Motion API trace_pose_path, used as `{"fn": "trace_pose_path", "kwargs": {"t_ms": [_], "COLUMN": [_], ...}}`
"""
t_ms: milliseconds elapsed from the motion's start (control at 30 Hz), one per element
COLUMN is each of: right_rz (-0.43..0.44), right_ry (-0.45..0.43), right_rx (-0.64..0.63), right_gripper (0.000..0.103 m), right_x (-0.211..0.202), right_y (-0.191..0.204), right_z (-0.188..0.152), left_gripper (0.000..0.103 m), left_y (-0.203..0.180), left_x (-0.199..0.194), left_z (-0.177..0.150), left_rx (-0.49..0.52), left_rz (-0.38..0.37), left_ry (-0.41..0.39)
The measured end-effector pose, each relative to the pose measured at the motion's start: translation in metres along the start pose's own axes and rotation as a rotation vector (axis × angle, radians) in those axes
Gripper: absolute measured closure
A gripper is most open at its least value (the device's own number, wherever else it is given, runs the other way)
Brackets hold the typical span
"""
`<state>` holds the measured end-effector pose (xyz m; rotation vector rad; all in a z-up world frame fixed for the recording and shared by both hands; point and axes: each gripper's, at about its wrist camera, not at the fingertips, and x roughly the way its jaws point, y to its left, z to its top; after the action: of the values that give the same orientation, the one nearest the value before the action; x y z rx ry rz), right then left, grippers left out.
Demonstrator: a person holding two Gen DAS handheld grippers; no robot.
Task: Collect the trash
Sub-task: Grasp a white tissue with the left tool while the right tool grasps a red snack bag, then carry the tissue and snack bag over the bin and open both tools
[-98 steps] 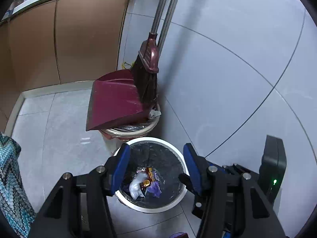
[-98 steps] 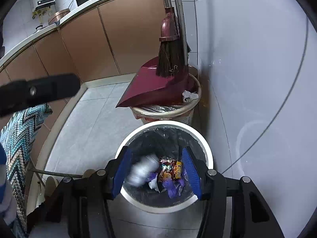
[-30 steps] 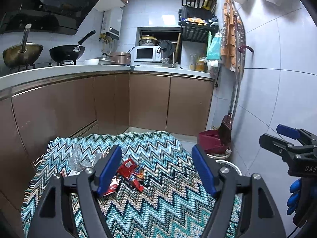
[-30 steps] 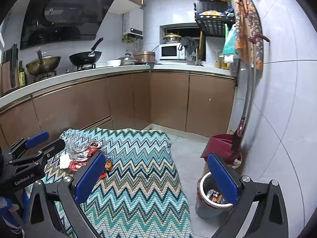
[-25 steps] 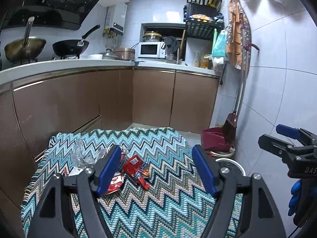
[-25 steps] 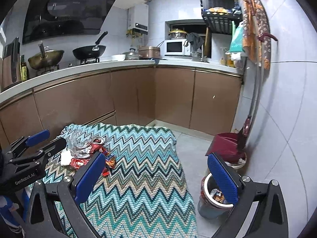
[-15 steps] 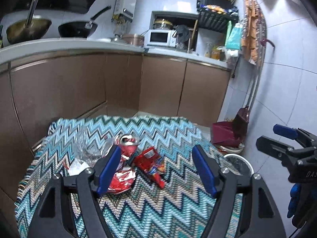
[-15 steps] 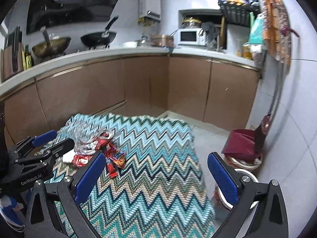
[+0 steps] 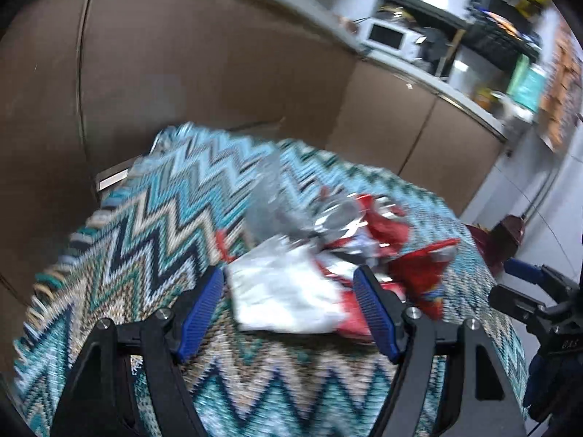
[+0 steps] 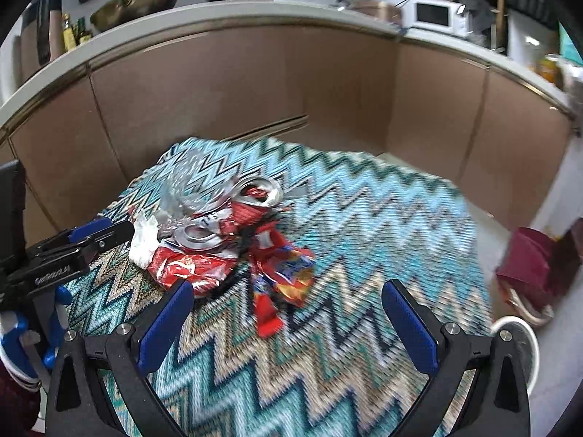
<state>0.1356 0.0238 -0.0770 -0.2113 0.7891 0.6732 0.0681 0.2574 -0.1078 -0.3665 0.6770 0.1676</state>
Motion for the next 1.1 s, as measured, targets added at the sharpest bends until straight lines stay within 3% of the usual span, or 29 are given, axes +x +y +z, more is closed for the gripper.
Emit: {"fn": "trace_pose_path", "kwargs": {"t_ms": [100, 400, 467, 533, 567, 767, 867, 1100], "right_rz": [0.024, 0.068, 0.089, 0.108, 0.116, 0.140, 0.149, 0.167], "right_ry": [0.018, 0.077, 0.087, 0.097, 0.102, 0.069, 0.054, -0.013], "right_rx": [-0.012, -0.012, 0.000, 0.016, 0.019, 0.017, 0.004, 0.047], "right_gripper": [0.000, 0.001, 0.015, 0.049, 0.051, 0.066, 0.078, 0.079], "right_x": [0.021, 0.068, 0.073, 0.077, 0.078, 0.057, 0.041, -0.007], "right_y": [0.002, -0.010, -0.014, -0.018, -0.020, -0.019, -0.017, -0.030], "right_z": [0.007, 0.015, 0.013, 0.011, 0.010, 0.000, -0.006, -0.025], "left_gripper": [0.031, 0.035, 0.052, 0.064, 0.072, 0.091, 0.093, 0.095], "left_y": [0.011, 0.015, 0.016, 0.017, 0.017, 0.026, 0.027, 0.019], "left_x": [0.015, 0.028, 0.026, 0.026, 0.025, 0.007, -0.005, -0.046], "left_z": [-0.005, -0.016, -0.018, -0.020, -0.021, -0.028, -0.030, -0.030], "left_rx": [-0.047, -0.079, -0.085, -0.094, -0.095, -0.121, -0.120, -0.084], "left_rz": [-0.035, -0.053, -0.061, -0.071, -0.071, -0.083, -0.084, -0.086], "left_ry": [0.053, 0.112, 0.119, 0.130, 0.135, 0.122, 0.111, 0.069]}}
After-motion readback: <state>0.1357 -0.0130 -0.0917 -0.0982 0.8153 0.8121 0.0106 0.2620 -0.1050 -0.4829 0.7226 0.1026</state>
